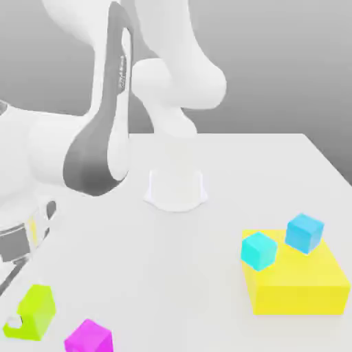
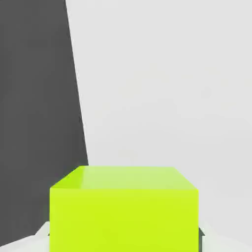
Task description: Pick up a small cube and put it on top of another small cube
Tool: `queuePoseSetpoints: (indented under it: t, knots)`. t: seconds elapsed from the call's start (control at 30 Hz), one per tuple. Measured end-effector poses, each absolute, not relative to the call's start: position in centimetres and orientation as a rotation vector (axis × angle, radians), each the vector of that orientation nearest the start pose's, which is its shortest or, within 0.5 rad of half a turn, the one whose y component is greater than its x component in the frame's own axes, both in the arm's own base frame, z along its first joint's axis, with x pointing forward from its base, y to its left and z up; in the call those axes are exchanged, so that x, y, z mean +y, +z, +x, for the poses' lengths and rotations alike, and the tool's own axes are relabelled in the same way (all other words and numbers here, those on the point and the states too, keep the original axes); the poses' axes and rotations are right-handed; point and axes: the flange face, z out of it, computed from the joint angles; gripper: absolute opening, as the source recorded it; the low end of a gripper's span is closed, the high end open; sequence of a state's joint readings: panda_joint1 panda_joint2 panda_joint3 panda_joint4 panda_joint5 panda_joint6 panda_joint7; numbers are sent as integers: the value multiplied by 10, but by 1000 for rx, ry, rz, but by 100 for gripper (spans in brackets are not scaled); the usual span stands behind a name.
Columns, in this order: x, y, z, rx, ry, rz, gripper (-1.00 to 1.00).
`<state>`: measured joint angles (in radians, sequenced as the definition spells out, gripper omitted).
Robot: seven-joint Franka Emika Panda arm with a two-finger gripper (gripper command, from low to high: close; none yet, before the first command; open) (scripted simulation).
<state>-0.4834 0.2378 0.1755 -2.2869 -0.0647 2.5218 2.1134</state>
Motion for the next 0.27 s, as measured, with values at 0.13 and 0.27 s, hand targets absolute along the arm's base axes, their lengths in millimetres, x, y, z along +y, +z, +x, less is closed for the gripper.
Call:
queuePoseSetpoints:
  t: [0.13, 0.27]
  knots:
    - [-143, 210, 505, 2887, -3, -1231, -100]
    - [-142, 197, 504, 2886, -2, -1234, 100]
